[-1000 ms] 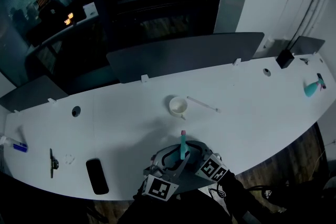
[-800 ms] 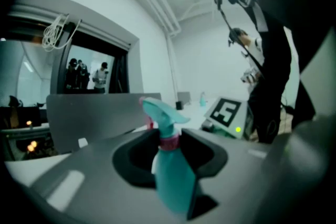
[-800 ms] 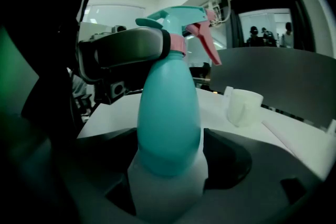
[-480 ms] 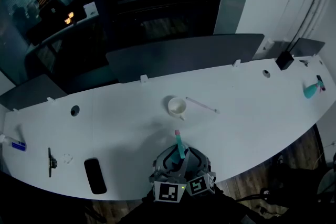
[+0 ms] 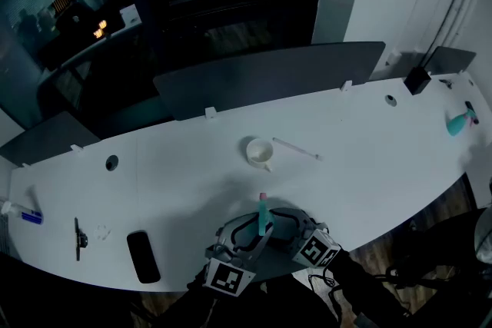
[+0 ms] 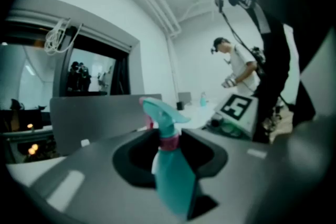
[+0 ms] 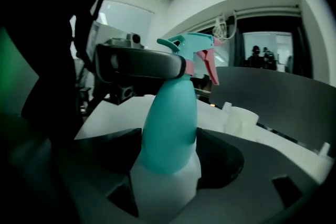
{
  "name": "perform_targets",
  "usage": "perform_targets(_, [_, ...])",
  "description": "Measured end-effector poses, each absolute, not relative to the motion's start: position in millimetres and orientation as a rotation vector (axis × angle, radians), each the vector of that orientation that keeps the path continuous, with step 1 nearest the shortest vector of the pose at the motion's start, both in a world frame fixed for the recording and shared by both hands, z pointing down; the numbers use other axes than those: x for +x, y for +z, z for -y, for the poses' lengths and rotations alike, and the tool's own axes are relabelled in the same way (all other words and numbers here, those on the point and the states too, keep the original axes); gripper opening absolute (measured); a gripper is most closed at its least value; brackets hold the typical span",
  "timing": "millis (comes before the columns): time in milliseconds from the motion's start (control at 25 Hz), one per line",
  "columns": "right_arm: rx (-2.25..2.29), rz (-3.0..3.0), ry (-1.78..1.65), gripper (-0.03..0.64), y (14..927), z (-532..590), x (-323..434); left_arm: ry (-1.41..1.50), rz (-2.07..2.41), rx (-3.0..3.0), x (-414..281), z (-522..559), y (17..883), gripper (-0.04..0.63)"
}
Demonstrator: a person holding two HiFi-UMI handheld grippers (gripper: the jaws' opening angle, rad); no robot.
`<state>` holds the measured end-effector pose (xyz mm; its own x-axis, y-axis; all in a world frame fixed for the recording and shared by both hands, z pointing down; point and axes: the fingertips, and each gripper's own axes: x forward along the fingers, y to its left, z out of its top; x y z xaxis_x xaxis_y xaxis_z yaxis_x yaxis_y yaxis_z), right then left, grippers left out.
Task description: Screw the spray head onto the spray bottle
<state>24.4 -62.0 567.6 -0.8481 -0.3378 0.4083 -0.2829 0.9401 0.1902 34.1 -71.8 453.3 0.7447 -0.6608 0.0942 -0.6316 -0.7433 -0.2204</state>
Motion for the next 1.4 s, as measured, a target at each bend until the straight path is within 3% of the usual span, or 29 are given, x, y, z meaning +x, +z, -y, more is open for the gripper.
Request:
perform_targets(200, [0.11, 2.657, -0.05, 0.336, 567, 62, 18, -0.334, -0.855, -2.797, 34, 64, 458, 0.135])
perform_targets(480, [0.841, 2.589, -0.043, 0.337, 550, 58, 29, -0.283, -1.258, -2.73, 28, 81, 458, 0.135])
perform_targets(720, [1.043, 2.463, -0.052, 0.337, 556, 77, 20, -0.236, -1.478, -2.69, 30, 91, 456, 0.133])
perform_targets(880, [0.83, 2.566, -0.087, 0.33, 557, 77, 19, -0.204, -1.346, -2.73, 30, 89, 454, 0.133])
perform_targets(1160, [0.028, 2.622, -0.225, 0.328, 564, 66, 23, -0.308, -0.761, -2.893, 36, 72, 457, 0.133])
perform_targets(1400, [0.084, 2.649, -0.199, 0.327, 564, 66, 21, -0.309, -0.907, -2.864, 26, 72, 457, 0.138])
